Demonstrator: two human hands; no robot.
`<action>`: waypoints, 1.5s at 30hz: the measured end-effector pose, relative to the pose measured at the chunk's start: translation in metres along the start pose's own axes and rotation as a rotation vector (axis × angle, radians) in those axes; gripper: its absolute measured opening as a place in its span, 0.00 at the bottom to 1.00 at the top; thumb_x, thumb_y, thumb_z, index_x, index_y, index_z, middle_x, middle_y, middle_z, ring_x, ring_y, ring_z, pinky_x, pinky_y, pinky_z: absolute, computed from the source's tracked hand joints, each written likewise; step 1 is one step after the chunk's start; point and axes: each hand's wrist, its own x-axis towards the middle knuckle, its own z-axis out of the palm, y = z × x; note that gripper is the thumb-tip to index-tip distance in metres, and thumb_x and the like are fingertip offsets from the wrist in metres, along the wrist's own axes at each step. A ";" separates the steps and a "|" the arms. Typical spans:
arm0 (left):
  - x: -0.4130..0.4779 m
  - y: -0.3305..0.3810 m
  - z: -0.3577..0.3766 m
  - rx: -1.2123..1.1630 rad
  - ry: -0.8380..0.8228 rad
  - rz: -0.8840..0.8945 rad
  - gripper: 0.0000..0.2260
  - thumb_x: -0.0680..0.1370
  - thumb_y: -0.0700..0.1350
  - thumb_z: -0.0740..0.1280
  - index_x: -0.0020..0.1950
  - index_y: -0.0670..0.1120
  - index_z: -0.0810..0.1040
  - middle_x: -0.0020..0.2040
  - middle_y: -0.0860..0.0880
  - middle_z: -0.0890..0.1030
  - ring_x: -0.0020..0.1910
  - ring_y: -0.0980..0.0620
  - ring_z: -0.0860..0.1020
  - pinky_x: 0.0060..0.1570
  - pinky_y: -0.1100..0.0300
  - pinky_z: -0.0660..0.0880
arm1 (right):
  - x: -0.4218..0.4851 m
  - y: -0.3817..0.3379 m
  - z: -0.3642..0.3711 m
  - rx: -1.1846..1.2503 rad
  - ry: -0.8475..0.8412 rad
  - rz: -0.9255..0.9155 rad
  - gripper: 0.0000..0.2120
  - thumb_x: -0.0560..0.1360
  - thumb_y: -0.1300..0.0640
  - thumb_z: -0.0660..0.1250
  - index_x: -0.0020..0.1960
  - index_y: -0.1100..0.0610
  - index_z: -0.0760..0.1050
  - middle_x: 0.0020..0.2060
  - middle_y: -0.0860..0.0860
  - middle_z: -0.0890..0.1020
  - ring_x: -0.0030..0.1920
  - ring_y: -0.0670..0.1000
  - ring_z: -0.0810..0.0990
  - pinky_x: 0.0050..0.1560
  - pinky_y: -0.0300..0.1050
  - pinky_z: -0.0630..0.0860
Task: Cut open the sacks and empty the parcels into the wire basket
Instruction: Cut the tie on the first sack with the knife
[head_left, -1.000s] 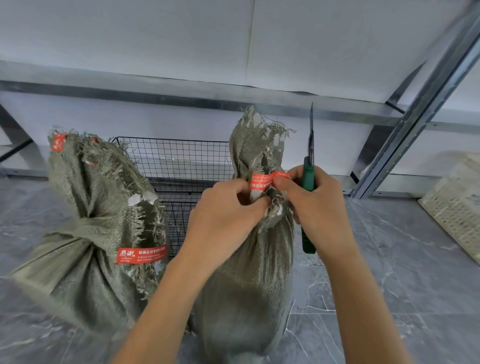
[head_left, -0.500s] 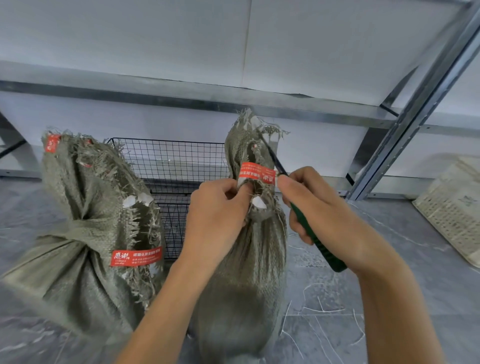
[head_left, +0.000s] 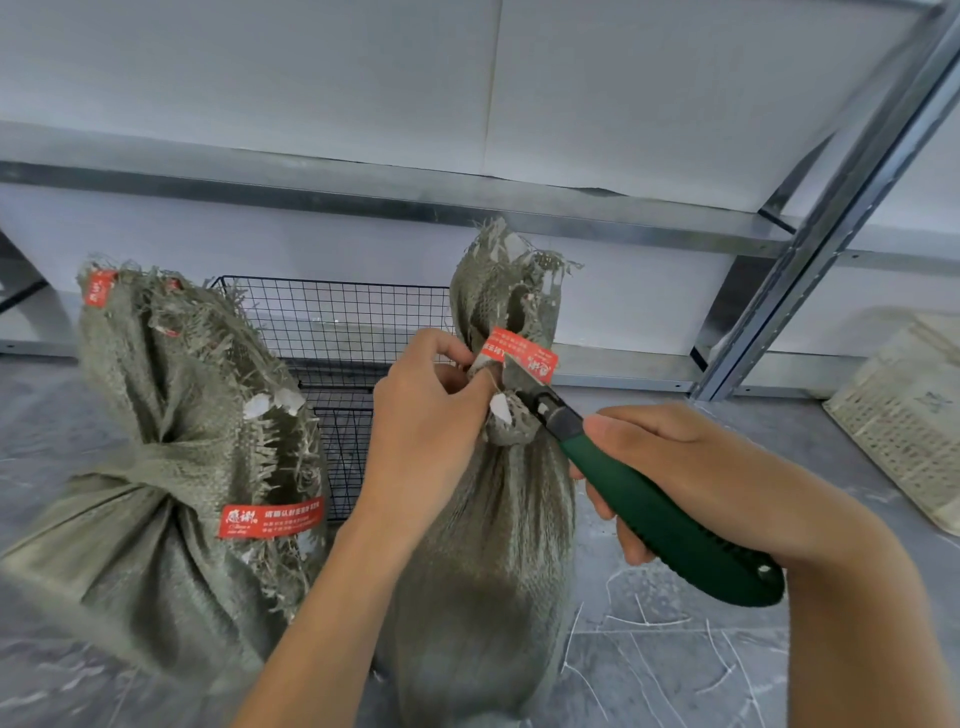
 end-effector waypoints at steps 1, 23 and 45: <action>0.000 0.000 -0.001 -0.005 0.002 -0.008 0.06 0.75 0.45 0.69 0.41 0.49 0.73 0.30 0.47 0.78 0.27 0.48 0.71 0.32 0.46 0.73 | 0.000 0.000 0.000 -0.007 -0.001 0.013 0.19 0.80 0.47 0.54 0.42 0.59 0.74 0.31 0.51 0.80 0.29 0.54 0.81 0.33 0.46 0.78; -0.002 0.001 0.003 0.108 0.001 0.196 0.07 0.77 0.42 0.67 0.40 0.50 0.80 0.36 0.56 0.81 0.39 0.61 0.78 0.38 0.74 0.70 | 0.002 -0.005 0.002 -0.099 0.067 0.045 0.20 0.81 0.47 0.53 0.41 0.59 0.73 0.25 0.48 0.80 0.26 0.49 0.80 0.31 0.41 0.77; -0.007 -0.007 0.023 0.376 0.116 0.657 0.09 0.77 0.47 0.61 0.41 0.45 0.74 0.40 0.53 0.72 0.33 0.56 0.70 0.32 0.65 0.68 | 0.008 0.002 0.000 -0.097 0.244 -0.099 0.15 0.77 0.43 0.56 0.43 0.52 0.74 0.35 0.55 0.81 0.30 0.46 0.81 0.33 0.40 0.76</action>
